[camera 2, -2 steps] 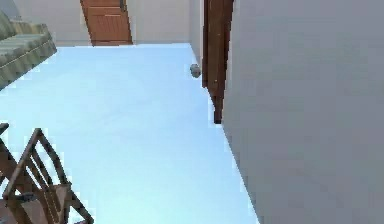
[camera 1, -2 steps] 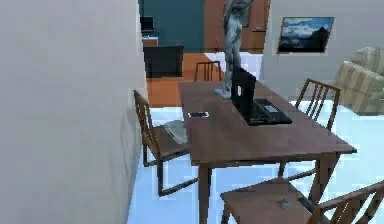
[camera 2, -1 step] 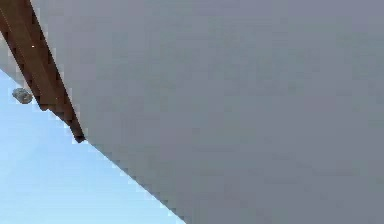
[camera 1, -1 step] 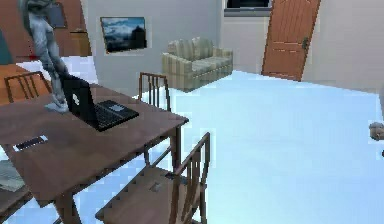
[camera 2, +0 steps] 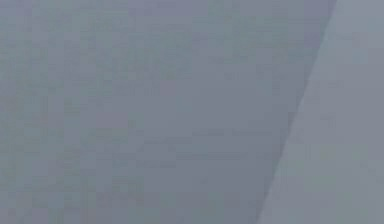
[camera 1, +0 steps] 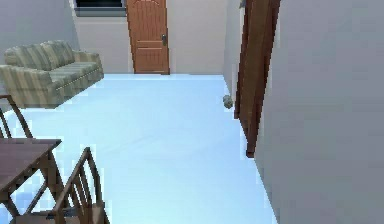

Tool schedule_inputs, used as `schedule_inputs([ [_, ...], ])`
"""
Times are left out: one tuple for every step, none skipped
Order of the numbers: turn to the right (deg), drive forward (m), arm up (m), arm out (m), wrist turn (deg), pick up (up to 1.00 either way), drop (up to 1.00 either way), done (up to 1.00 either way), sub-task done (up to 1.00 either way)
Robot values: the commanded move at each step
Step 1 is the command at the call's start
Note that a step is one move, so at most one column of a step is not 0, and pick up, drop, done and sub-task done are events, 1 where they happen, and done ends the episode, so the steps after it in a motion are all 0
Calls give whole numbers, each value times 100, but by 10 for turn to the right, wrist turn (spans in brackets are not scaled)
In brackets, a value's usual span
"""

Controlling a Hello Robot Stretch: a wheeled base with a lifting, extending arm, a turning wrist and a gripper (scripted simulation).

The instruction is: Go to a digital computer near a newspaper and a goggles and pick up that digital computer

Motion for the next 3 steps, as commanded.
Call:
schedule_inputs([
  [0, 5, 0, 0, 0, 0, 0, 0, 0],
  [-450, 0, 0, 0, 0, 0, 0, 0, 0],
  [-330, 0, 0, 0, 0, 0, 0, 0, 0],
])
